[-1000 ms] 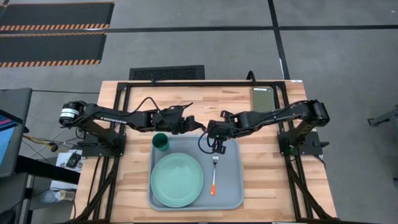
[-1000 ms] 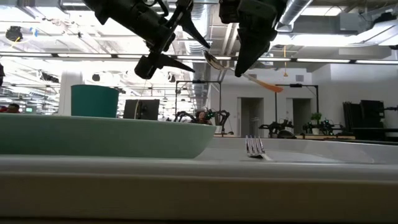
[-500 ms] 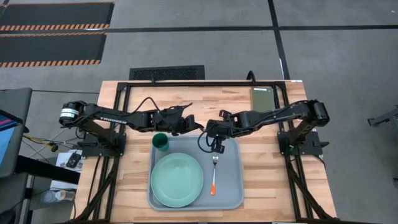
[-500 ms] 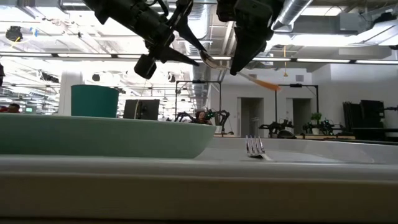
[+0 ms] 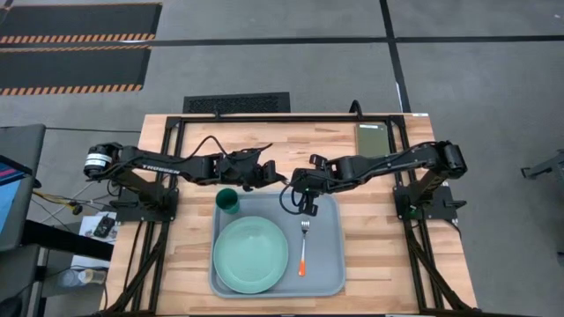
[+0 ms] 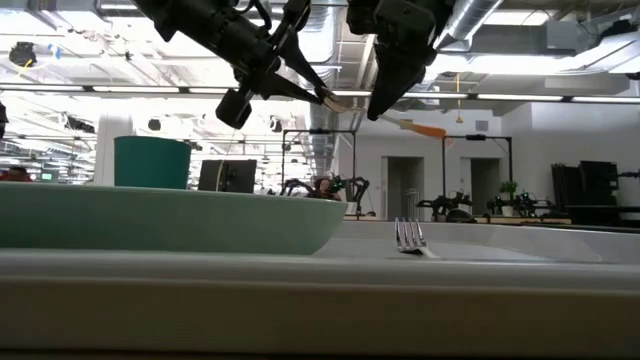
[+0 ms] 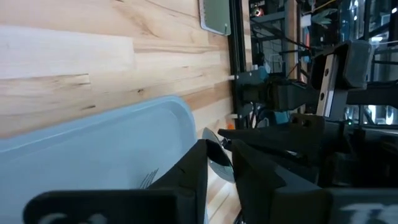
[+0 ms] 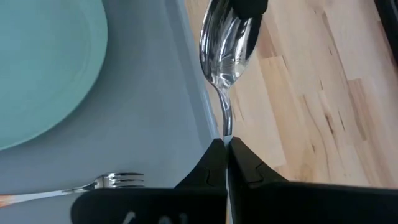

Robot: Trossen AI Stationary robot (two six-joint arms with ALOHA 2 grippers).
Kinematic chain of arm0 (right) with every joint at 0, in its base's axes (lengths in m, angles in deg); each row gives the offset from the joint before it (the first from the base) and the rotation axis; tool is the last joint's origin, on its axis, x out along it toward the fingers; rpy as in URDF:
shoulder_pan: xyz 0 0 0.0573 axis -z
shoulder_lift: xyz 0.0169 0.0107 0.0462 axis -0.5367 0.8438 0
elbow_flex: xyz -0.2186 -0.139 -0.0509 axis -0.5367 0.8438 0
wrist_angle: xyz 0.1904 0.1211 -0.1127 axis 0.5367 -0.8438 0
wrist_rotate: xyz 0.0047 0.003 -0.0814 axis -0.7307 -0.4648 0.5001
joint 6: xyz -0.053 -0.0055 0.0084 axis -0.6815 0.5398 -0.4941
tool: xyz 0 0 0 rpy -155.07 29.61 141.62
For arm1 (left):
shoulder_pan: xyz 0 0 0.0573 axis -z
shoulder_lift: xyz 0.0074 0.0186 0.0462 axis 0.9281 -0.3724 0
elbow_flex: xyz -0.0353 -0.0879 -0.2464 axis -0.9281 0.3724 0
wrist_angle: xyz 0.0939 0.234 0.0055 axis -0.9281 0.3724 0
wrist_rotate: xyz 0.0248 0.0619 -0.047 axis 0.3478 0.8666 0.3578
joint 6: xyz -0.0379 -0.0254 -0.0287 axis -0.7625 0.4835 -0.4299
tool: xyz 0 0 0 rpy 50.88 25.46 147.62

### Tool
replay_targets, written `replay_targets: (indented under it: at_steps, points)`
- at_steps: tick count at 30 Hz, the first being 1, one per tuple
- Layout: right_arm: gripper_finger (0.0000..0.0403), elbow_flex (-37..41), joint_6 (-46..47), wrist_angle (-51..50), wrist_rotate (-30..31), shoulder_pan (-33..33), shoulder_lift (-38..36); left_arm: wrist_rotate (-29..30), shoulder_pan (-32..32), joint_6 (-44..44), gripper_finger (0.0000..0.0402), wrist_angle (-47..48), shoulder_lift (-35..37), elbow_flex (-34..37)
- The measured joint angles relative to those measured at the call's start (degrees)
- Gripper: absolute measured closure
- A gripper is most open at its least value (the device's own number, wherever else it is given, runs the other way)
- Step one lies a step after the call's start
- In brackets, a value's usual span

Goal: Pick and place plate/cup/fork/spoon on tray
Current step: Put the orange spoon to the right side of the blue plate on the blue serving tray

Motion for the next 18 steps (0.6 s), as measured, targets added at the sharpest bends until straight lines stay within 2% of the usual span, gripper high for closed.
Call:
replay_targets:
  at_steps: [9, 18]
  points:
    - [0.0397, 0.0, -1.4, 0.0, 1.1, 1.3, 0.0, -0.6, -0.1, 1.0, 0.0381, 0.3, 0.0, 0.0]
    - [0.0396, 0.0, -3.2, 0.2, 2.4, 1.4, -0.1, -1.6, -0.1, 4.1, 0.0399, 1.7, 0.0, 0.0]
